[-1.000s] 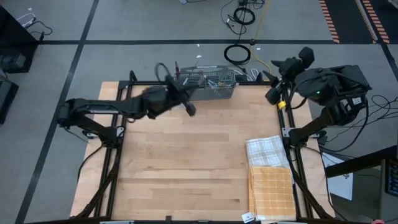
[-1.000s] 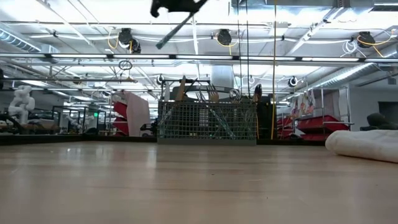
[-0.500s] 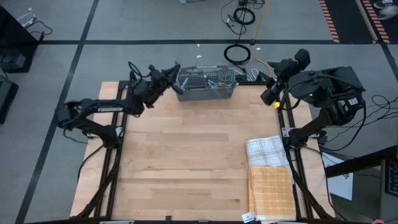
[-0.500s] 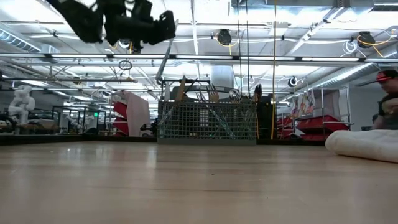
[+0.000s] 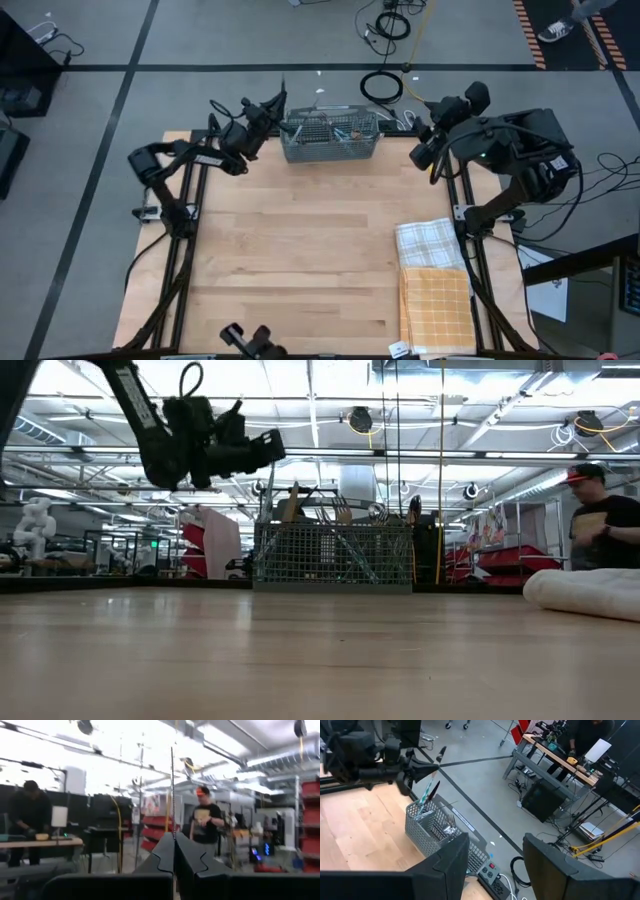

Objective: Sort silverware
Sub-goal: Put the table knife into the silverware rack

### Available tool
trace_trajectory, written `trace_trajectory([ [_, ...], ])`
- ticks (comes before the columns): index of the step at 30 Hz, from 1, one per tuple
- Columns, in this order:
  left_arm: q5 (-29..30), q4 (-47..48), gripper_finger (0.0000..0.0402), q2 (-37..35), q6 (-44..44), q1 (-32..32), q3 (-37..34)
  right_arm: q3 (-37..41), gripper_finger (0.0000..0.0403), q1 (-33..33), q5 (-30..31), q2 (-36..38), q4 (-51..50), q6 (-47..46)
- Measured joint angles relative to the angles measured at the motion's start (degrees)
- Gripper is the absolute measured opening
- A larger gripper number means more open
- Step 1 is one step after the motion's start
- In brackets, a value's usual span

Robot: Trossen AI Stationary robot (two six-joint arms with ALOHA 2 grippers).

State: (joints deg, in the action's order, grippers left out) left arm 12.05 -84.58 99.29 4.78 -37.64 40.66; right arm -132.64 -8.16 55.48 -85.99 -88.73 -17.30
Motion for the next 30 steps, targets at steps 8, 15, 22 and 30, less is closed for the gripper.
trace_trajectory([
  [8,0.29,-5.48,0.0000,9.02,-5.78,-2.19,1.45,0.00,0.0176,0.00,-0.09,-0.98,-0.62,-0.02],
  [15,0.44,-5.48,0.0000,12.26,-5.95,-1.53,5.42,0.00,0.0176,0.00,-0.09,-0.99,-0.65,-1.47],
  [22,0.21,-1.17,0.0003,13.13,-8.84,-1.06,5.73,0.00,0.0176,0.00,-0.30,-0.99,-0.76,-1.49],
  [30,-11.72,8.19,0.0085,11.63,-16.53,-0.80,5.70,0.00,0.0176,0.00,-7.54,-0.97,-0.90,-0.02],
])
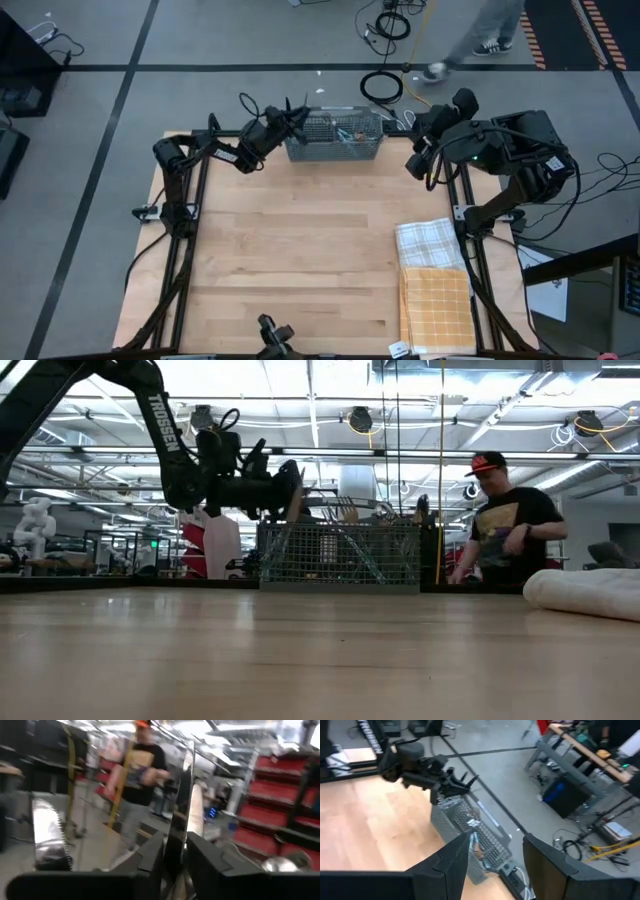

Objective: Sort silverware
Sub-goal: Put the table knife into the silverware rack, then return to Home Position

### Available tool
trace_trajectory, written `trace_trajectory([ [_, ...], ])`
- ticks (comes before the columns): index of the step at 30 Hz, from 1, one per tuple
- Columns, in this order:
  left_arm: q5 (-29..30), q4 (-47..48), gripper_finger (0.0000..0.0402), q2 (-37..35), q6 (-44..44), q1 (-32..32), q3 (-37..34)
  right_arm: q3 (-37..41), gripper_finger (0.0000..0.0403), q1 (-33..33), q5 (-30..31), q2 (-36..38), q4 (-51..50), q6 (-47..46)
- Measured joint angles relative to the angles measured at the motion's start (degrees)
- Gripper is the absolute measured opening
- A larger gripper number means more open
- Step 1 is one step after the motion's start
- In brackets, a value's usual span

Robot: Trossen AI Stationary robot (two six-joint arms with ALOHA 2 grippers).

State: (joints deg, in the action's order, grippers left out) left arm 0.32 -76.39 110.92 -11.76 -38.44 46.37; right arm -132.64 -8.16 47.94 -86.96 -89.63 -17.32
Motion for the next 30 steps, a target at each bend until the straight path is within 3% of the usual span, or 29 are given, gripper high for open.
trace_trajectory([
  [10,-3.70,4.99,0.0175,-4.11,0.13,1.89,-0.04,0.00,0.0176,-0.74,-1.91,0.00,-0.36,0.63],
  [21,-3.70,6.89,0.0179,-11.28,1.24,2.61,-0.04,0.00,0.0176,-1.37,-1.90,0.00,-0.39,3.47],
  [27,-5.68,7.23,0.0179,-22.17,-12.94,3.71,-0.04,0.00,0.0176,-6.52,-2.24,0.60,-0.39,8.62],
  [30,-8.99,11.48,0.0179,-30.70,-15.84,3.76,-0.04,0.00,0.0176,-10.85,-6.14,2.57,-0.41,11.19],
])
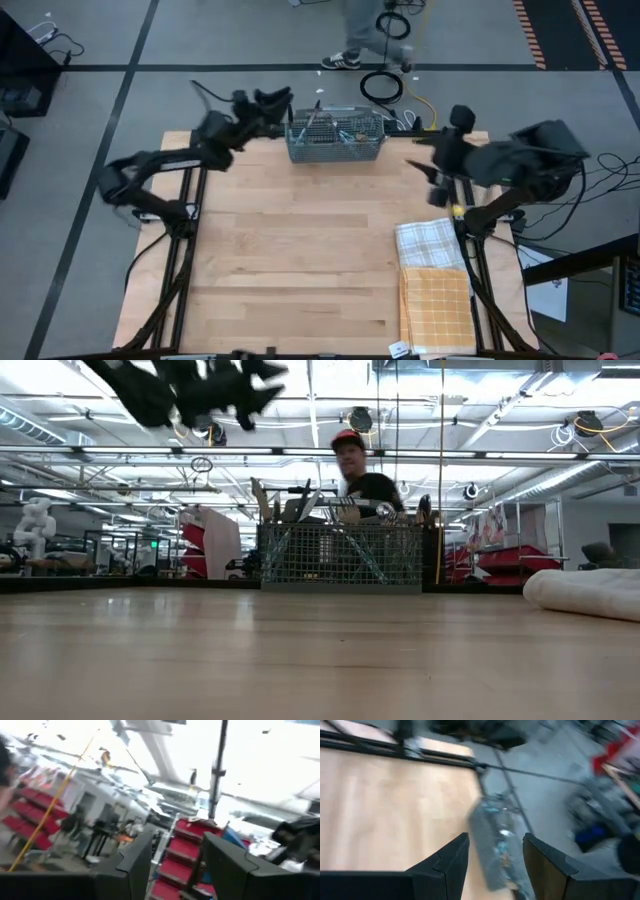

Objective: Sort silverware
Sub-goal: Return to Home Position

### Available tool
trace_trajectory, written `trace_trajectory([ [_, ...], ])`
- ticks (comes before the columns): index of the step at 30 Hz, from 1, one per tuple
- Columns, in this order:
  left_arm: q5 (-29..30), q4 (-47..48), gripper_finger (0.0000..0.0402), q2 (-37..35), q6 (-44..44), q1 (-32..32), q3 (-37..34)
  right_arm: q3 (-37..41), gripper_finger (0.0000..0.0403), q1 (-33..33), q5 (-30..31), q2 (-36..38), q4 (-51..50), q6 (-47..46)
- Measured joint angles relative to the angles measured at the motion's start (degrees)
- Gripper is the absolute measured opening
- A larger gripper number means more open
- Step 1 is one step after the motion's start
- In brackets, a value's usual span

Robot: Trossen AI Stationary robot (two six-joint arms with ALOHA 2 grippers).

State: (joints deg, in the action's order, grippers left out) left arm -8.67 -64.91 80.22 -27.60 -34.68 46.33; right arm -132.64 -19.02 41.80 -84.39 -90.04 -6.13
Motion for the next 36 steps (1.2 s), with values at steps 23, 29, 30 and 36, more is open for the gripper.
trace_trajectory([
  [23,4.90,62.16,0.0180,-58.25,16.32,-3.59,-13.12,74.45,0.0176,-10.13,6.20,62.42,47.72,-2.04],
  [29,3.29,50.50,0.0180,-63.68,9.59,-3.56,-27.24,92.79,0.0176,-10.14,0.15,77.51,64.78,1.71],
  [30,3.16,47.87,0.0180,-64.36,7.85,-3.56,-30.10,95.44,0.0176,-10.13,-0.21,79.84,67.09,1.81],
  [36,2.34,30.78,0.0180,-66.56,-1.39,-3.60,-44.71,104.79,0.0176,-9.95,1.59,83.84,74.91,3.82],
])
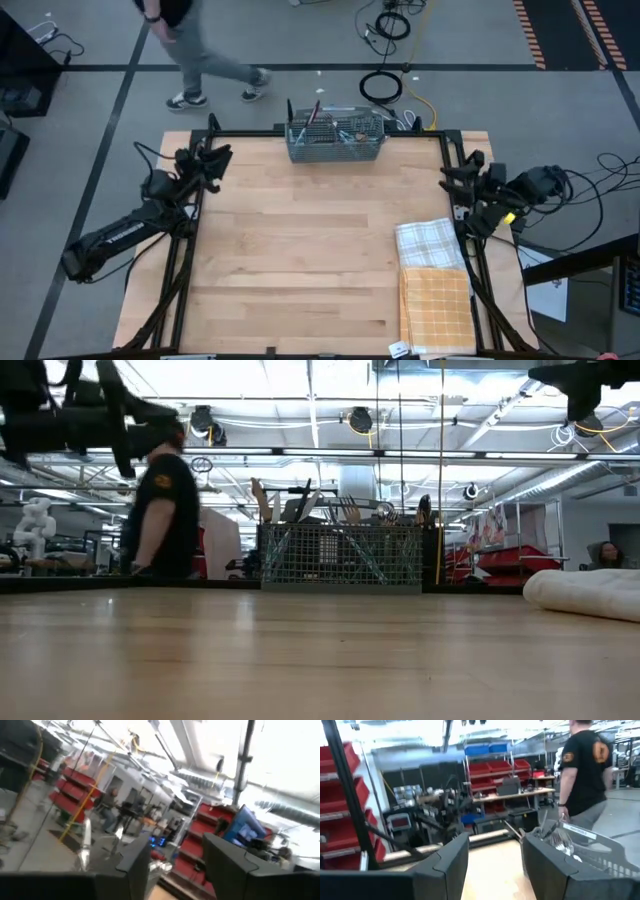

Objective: Sort silverware
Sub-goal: Return to Home Position

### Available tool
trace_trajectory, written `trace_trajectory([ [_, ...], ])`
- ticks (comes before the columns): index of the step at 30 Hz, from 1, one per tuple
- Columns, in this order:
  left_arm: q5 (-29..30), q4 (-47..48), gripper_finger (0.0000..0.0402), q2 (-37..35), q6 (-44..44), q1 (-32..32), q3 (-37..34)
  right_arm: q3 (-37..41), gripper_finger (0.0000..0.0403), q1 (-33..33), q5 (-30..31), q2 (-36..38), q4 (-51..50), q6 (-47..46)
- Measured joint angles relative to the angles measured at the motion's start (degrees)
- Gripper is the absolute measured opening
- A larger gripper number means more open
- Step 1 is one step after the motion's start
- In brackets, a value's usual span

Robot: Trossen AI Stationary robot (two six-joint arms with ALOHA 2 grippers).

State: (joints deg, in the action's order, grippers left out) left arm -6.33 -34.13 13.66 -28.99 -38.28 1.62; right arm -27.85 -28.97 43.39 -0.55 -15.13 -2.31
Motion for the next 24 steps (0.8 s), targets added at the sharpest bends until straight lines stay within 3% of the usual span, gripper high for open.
trace_trajectory([
  [5,-2.39,3.68,0.0180,-0.77,-2.13,0.12,-1.23,3.13,0.0176,-0.01,-0.67,0.40,-0.25,-5.85],
  [9,-5.26,5.09,0.0180,-0.80,-2.03,0.65,-1.23,8.87,0.0176,0.02,-2.87,0.43,6.78,-7.21],
  [15,-5.64,8.73,0.0180,-0.77,-2.23,1.80,-1.26,25.50,0.0176,0.47,-3.23,0.38,32.14,-4.51],
  [19,-5.70,12.28,0.0180,-0.77,-2.01,2.96,-1.26,27.06,0.0176,1.22,-1.73,-0.30,27.71,-11.87],
  [24,-5.49,16.63,0.0180,-0.63,-0.15,3.62,-1.27,27.03,0.0176,2.78,-1.14,-0.26,27.18,-10.35],
])
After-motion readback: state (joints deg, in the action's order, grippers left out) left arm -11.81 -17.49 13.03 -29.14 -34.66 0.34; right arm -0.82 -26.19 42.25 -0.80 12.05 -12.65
